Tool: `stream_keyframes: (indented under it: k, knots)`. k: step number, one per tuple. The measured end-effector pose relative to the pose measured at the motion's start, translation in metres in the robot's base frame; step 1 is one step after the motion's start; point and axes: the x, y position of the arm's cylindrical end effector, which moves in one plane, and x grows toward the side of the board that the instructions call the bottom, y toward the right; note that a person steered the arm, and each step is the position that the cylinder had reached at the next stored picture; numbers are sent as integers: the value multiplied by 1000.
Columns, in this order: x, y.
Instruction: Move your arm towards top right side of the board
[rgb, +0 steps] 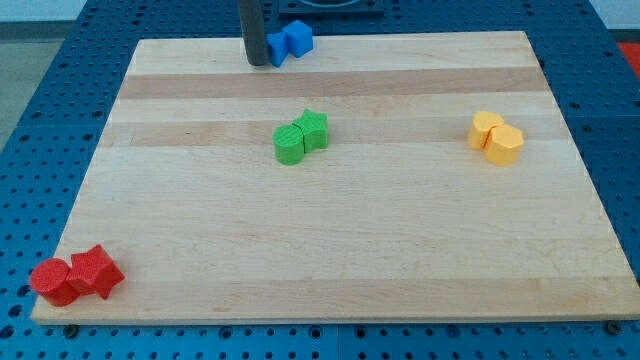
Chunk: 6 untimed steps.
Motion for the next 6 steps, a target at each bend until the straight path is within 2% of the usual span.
stream_keyframes:
  k: [1,2,3,4,5,6]
  knots:
    - [0,0]
    - [20,5]
    - [64,41]
    - [62,85]
    - [20,171]
    - [2,291]
